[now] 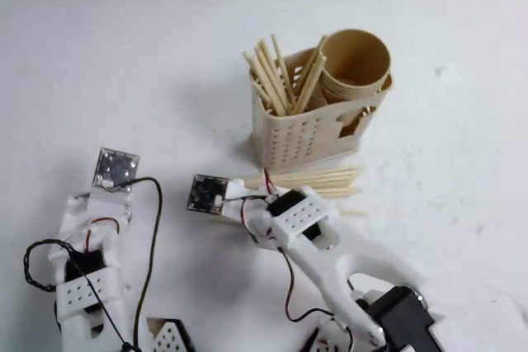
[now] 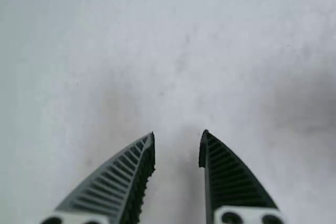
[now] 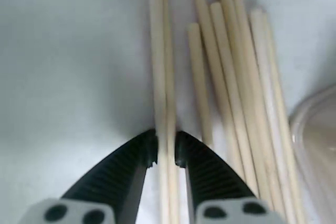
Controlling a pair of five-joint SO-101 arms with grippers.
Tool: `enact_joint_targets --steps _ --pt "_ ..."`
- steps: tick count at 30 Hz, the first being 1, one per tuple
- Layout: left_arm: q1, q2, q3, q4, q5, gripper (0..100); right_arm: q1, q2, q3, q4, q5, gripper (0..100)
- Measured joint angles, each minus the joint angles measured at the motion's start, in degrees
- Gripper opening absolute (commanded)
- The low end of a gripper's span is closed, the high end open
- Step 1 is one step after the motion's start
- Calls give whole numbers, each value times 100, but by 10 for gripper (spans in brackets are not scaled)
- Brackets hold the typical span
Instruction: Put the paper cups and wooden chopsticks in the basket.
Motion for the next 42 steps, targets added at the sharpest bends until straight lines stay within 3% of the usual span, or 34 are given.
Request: enact_joint_targets --steps 6,14,22,27,35,42 --pt "0 0 0 0 0 155 -18 -774 18 378 -220 17" --pt "0 0 0 0 0 155 -18 -3385 -79 1327 -633 16" --pt "0 0 0 0 0 155 607 -4158 -2224 1705 -1503 16" --pt "0 0 0 0 0 155 862 -3640 -3534 897 -2154 18" --pt "0 0 0 0 0 155 1011 -2374 -4404 -1644 -2725 21" --pt "0 0 0 0 0 155 1073 -1565 -4466 -2163 -2787 19"
